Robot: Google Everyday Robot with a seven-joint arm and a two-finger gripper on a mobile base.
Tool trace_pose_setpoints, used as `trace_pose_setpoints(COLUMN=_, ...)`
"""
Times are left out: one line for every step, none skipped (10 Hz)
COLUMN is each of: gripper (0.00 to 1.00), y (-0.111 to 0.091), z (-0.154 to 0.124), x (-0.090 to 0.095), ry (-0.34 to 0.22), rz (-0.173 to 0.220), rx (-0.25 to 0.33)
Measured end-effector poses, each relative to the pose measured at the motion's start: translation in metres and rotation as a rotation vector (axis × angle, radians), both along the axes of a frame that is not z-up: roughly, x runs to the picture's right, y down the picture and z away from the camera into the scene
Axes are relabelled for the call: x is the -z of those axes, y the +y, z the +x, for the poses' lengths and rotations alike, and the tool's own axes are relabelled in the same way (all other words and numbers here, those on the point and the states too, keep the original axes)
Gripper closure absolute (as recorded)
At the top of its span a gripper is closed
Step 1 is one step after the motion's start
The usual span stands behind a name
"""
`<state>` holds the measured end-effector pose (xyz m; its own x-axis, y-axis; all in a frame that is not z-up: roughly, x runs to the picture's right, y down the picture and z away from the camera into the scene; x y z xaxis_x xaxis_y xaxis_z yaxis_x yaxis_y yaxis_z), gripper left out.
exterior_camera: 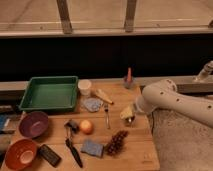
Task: Place grapes in metal cup
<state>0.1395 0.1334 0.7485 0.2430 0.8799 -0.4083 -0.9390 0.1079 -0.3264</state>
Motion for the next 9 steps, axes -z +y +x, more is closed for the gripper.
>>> trace_pose_setpoints(gripper=0.25, y=0.001, z=0.000, x=-0.001, ry=-0.004, rz=-0.008, rx=0.002)
trace_pose_setpoints(gripper=0.25, y=0.008, z=-0.003, x=-0.005, ry=-0.013, rz=-0.035, rx=0.011)
trace_pose_setpoints(gripper=0.25, y=0.017, z=-0.009, x=-0.012, ry=-0.028, rz=-0.059, rx=0.017)
trace_pose_setpoints(gripper=0.25, y=0.033, z=-0.014, x=-0.020, ry=-0.043, rz=-0.087, rx=0.011)
trace_pose_setpoints(gripper=0.25, y=0.046, z=-0.018, x=-0.025, ry=-0.055, rz=-0.110, rx=0.004)
trace_pose_setpoints(gripper=0.25, y=0.060, z=-0.024, x=-0.029, ry=-0.069, rz=-0.138, rx=-0.007)
trace_pose_setpoints(gripper=0.25, y=0.068, z=-0.028, x=-0.031, ry=-0.070, rz=-0.154, rx=-0.016)
trace_pose_setpoints(gripper=0.25, y=0.073, z=-0.030, x=-0.029, ry=-0.068, rz=-0.165, rx=-0.023)
trace_pose_setpoints(gripper=0.25, y=0.080, z=-0.034, x=-0.024, ry=-0.070, rz=-0.179, rx=-0.029)
